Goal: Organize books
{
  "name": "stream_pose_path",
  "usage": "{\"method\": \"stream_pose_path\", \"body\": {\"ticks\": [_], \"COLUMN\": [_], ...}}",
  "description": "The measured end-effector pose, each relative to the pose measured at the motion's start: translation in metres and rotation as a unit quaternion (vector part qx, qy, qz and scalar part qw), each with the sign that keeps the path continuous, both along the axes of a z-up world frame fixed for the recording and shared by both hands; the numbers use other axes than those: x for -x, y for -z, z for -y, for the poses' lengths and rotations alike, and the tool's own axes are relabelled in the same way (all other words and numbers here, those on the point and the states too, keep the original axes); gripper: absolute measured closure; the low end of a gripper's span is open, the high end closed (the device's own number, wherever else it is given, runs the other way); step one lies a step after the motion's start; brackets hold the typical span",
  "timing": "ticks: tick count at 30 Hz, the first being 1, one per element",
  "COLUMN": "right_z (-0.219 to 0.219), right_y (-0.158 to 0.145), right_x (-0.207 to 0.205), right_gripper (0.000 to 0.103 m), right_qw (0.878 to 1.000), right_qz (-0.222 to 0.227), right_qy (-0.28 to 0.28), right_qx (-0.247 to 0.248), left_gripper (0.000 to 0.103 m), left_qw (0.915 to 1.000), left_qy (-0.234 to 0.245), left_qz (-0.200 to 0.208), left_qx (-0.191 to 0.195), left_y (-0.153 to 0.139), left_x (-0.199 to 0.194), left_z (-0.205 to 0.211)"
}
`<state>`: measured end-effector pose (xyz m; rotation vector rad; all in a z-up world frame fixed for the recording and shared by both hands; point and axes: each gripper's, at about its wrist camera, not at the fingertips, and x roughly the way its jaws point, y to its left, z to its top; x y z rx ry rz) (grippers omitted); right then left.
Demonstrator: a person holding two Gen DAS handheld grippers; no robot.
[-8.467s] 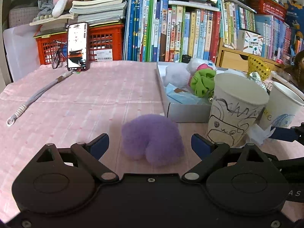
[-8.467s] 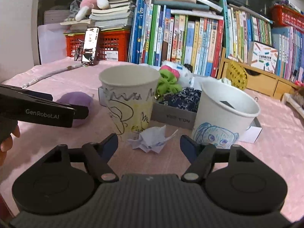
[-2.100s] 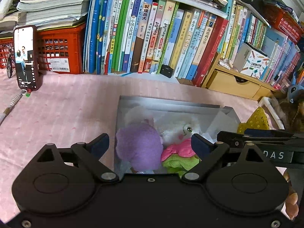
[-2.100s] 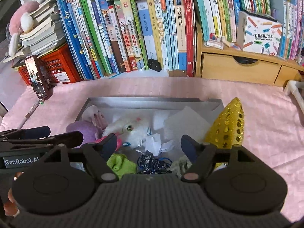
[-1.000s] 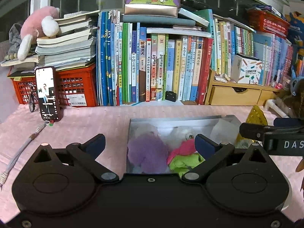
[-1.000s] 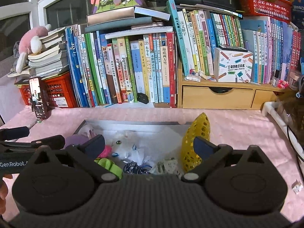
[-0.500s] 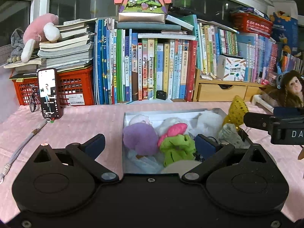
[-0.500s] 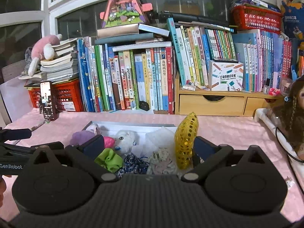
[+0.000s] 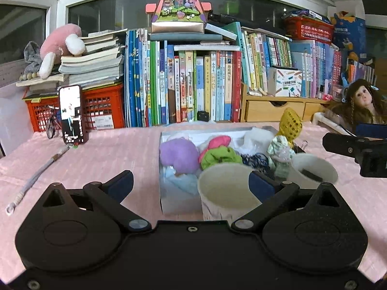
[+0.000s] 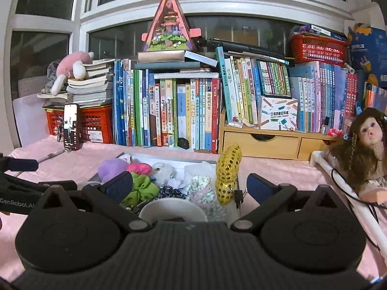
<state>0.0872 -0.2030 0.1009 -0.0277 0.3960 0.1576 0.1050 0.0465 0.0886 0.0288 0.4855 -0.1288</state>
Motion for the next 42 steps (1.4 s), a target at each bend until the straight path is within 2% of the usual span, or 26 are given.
{"method": "stream_pose_path", "body": {"ticks": [10,14,29,36,42], "right_z": [0.003,0.006,0.001,-0.003,-0.007], "right_y": [0.016,0.028,0.073,0.087,0.095], "right_x": [0.03,0.035,0.032,0.024,0.02], "right_gripper": [0.0,0.0,0.0,0.0,0.0], "right_qw": [1.0,1.0,0.998,0.995,0.993], "right_qz": [0.019,0.007,-0.056,-0.092,-0.115], "right_qy": [0.011,0.017,0.019,0.021,0.023], "right_qx": [0.007,-0.003,0.013,0.012,0.019], "left_gripper": [0.001,0.001,0.001,0.001,0.001], "left_qw": [0.9999,1.0,0.9987,0.9968,0.9952], "left_qy": [0.0,-0.002,-0.012,-0.024,-0.03], "left_qz": [0.008,0.0,-0.047,-0.069,-0.091], "left_qx": [-0.007,-0.008,-0.012,-0.032,-0.023], "left_y": [0.021,0.029,0.069,0.082,0.089], "left_x": [0.027,0.027,0.011,0.004,-0.002], "left_z": [0.003,0.004,0.013,0.019,0.016]}}
